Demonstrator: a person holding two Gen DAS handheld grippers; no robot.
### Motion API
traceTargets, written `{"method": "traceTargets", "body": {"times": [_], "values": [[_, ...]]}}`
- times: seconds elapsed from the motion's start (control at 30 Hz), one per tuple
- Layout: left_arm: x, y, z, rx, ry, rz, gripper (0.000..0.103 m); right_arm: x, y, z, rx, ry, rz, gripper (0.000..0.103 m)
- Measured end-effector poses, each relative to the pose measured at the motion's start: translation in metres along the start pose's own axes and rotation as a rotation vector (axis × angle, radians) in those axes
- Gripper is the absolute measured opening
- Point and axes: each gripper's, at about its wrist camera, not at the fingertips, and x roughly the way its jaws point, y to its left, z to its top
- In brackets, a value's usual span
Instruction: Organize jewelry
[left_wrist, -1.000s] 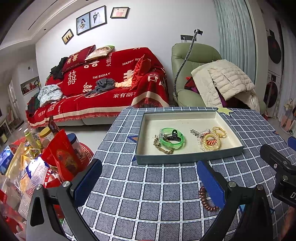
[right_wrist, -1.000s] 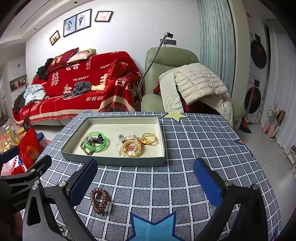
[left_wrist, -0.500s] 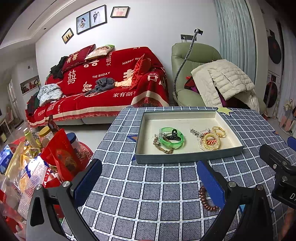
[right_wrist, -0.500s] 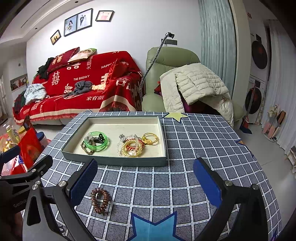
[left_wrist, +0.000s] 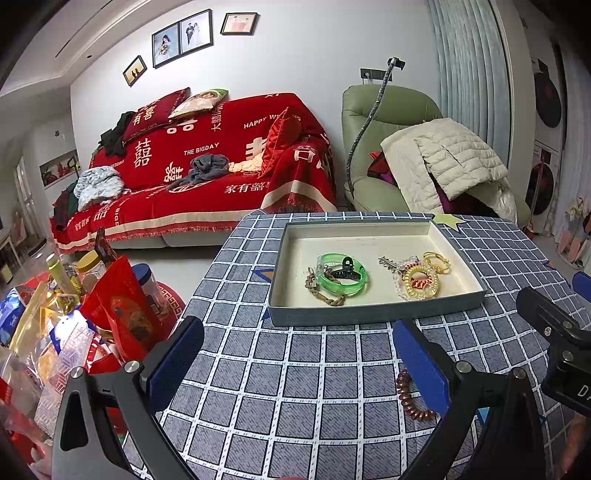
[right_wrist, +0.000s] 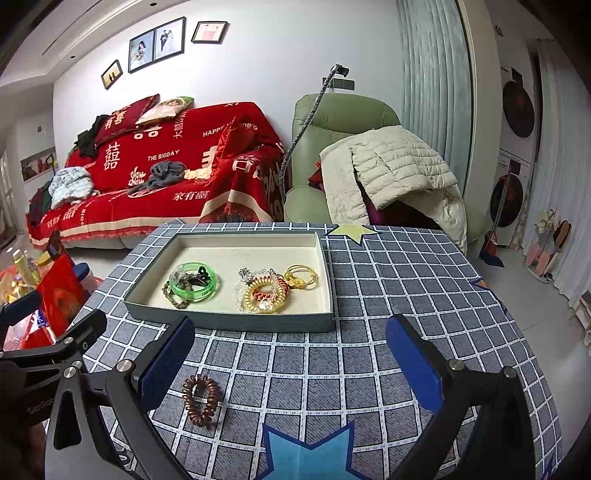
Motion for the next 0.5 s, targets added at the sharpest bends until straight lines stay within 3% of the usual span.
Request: {"method": "traceTargets", "body": {"times": [0.5], "values": [[0.0006,-0.0012,-0.0008,-0.001,0.005,-0.004,0.103,0.0,0.0015,0.0003,-0.001,0.0,0.001,0.103]]}}
